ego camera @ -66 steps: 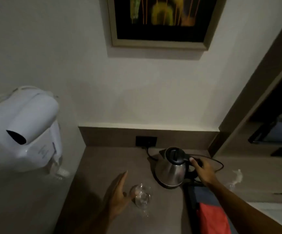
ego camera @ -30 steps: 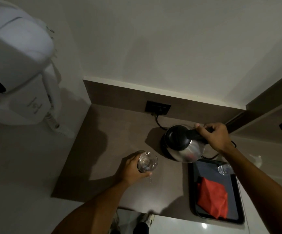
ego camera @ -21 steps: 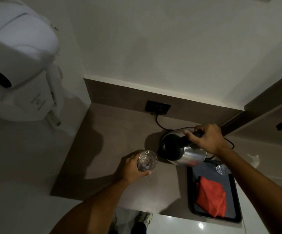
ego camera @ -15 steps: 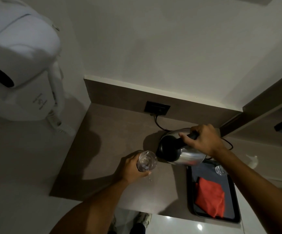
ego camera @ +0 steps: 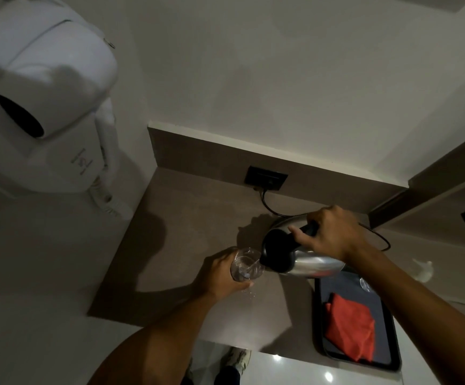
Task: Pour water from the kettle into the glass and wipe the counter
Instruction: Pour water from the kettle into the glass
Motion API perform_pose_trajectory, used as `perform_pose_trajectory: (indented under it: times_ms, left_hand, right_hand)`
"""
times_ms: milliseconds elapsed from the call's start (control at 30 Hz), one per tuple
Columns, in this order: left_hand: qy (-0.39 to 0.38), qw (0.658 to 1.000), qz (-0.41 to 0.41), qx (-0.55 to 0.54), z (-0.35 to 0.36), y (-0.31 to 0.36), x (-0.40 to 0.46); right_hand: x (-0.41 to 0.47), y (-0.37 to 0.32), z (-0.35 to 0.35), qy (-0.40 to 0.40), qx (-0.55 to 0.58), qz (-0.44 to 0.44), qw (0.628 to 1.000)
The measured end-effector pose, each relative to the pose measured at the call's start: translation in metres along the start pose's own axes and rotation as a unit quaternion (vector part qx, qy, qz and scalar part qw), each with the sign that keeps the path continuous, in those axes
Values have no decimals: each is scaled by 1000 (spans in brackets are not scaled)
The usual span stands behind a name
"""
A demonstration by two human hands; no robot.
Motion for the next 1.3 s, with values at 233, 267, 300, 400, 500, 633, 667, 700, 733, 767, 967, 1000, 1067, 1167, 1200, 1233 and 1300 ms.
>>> perform_pose_trajectory:
  times_ms: [233, 267, 300, 400, 500, 633, 667, 700, 733, 767, 967, 1000, 1067, 1167, 1200, 1233, 1300]
  left_hand:
    - [3, 1000, -2, 7, 0, 1, 0]
    - [1, 1000, -1, 5, 0, 1, 0]
    - [0, 1000, 0, 4, 1, 0, 0]
    - [0, 1000, -5, 6, 2, -1, 0]
    - [5, 1000, -4, 10, 3, -3, 0]
    - [4, 1000, -3, 13, 3, -4, 0]
    - [4, 1000, -3, 13, 4, -4, 0]
    - [2, 1000, -3, 15, 4, -4, 0]
    - [0, 1000, -3, 18, 4, -4, 1]
    - [-3, 1000, -5, 21, 5, -4, 1]
    - [4, 1000, -9, 16, 4, -4, -1]
    - [5, 1000, -9, 15, 4, -4, -1]
    - [9, 1000, -7, 14, 3, -3, -2]
    - [9, 1000, -5, 12, 2, -3, -2]
    - [7, 1000, -3, 14, 2, -3, -2]
    - [6, 1000, 0, 15, 3, -2, -2]
    - [10, 1000, 0, 15, 2, -3, -2]
  right_hand:
    - [4, -7, 1, -2, -48, 19, 999]
    - [4, -8, 1, 0, -50, 19, 999]
    - [5, -9, 0, 4, -53, 17, 998]
    - [7, -12, -1, 11, -57, 10, 998]
    - [9, -12, 1, 3, -64, 5, 998]
    - [10, -14, 1, -3, -69, 6, 998]
    - [10, -15, 0, -6, -72, 9, 997]
    - [10, -15, -1, -9, -75, 13, 997]
    - [11, -16, -2, -10, -78, 14, 997]
    - [11, -17, -2, -10, -82, 13, 997]
    - [14, -22, -9, -6, -103, -16, 995]
    - [15, -22, -10, -6, -107, -17, 994]
    - [16, -22, -12, 0, -120, -21, 993]
    - [18, -24, -15, 10, -134, -26, 991]
    - [18, -24, -16, 9, -135, -26, 990]
    - [18, -25, -15, 8, -134, -25, 991]
    - [19, -27, -16, 10, -128, -26, 991]
Point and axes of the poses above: each hand's wrist, its own x-axis towards the middle knuckle, its own z-axis out of the palm, y = z × x, the point moved 2 cm from there along x, towards the middle knuckle, and after that the axes turned 7 degrees about y, right-handed, at the moved point
